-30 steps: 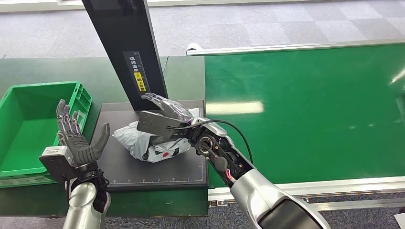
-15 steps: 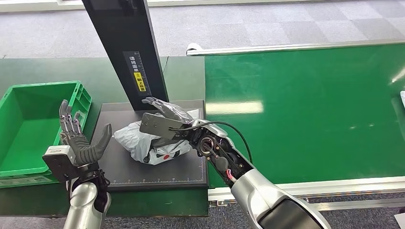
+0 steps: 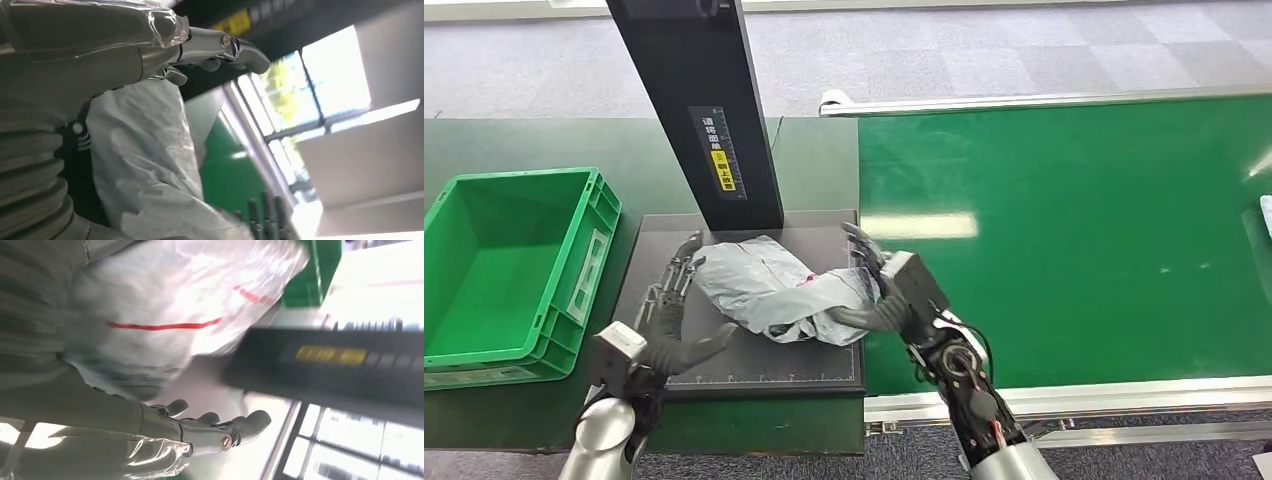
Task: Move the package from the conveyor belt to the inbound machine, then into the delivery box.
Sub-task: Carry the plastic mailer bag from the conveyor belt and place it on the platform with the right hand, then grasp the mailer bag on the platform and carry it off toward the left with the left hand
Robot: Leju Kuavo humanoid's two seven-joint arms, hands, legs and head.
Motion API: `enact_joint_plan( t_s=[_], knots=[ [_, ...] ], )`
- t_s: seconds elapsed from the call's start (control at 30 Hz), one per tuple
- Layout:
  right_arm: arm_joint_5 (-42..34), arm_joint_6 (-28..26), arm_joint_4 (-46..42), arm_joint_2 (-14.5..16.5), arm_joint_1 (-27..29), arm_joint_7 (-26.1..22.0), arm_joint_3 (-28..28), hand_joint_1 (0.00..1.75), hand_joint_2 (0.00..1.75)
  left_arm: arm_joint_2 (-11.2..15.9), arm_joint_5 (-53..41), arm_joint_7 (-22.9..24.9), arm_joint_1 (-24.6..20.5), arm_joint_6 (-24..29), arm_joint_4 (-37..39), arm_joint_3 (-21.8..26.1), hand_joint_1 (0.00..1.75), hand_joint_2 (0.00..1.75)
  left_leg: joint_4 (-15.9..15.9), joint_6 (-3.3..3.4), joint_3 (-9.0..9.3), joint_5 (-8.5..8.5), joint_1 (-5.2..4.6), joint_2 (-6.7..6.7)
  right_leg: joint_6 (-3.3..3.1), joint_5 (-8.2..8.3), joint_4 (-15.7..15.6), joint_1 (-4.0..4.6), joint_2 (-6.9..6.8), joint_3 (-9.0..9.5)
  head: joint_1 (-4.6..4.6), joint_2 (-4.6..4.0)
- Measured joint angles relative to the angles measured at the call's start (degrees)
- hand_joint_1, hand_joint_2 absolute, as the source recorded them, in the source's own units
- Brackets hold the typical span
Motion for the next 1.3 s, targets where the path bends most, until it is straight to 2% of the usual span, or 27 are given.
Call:
enact_joint_plan(
  t_s=[0.17,0.4,0.6,0.83,1.3],
  knots=[
    [1.59,-0.25,-9.07,-1.54,9.61,0.58,-8.06,0.00,1.75,2.51,-5.02,-0.56,-3.89,1.75,8.50,-6.00,0.00,1.75,0.00,0.02,0.05,-0.02,-0.04,0.07,-0.01,0.03,-0.03,-0.01,0.07,0.00,-0.02,0.00],
    [1.54,-1.03,-15.14,-3.25,15.82,-0.36,-11.89,0.00,1.75,5.07,-6.47,-1.79,-7.29,4.07,16.75,-10.07,0.00,1.75,-0.01,0.00,0.07,-0.01,0.02,0.14,-0.04,0.05,-0.01,0.05,0.16,0.00,-0.02,0.00],
    [0.66,-2.09,-17.16,-4.08,17.09,-1.23,-12.63,0.00,1.75,6.18,-7.46,-1.83,-8.17,5.34,19.12,-11.64,0.00,1.75,-0.01,0.01,0.07,-0.01,0.00,0.14,-0.04,0.05,-0.01,0.04,0.17,0.00,-0.02,0.00],
    [-0.83,-3.05,-18.26,-5.00,16.77,-1.98,-12.74,0.00,1.75,7.73,-13.49,-1.53,-10.79,12.60,24.08,-14.86,0.00,1.75,-0.01,0.01,0.10,0.01,0.01,0.14,-0.04,0.06,-0.01,0.04,0.17,0.04,-0.02,0.00],
    [-2.09,-3.68,-19.63,-5.81,16.61,-2.99,-12.75,0.00,1.75,8.51,-20.11,1.15,-12.37,18.20,27.92,-20.04,0.00,1.75,-0.01,0.01,0.16,0.02,0.00,0.13,-0.04,0.05,-0.01,0.03,0.16,0.14,-0.02,0.00]
  ],
)
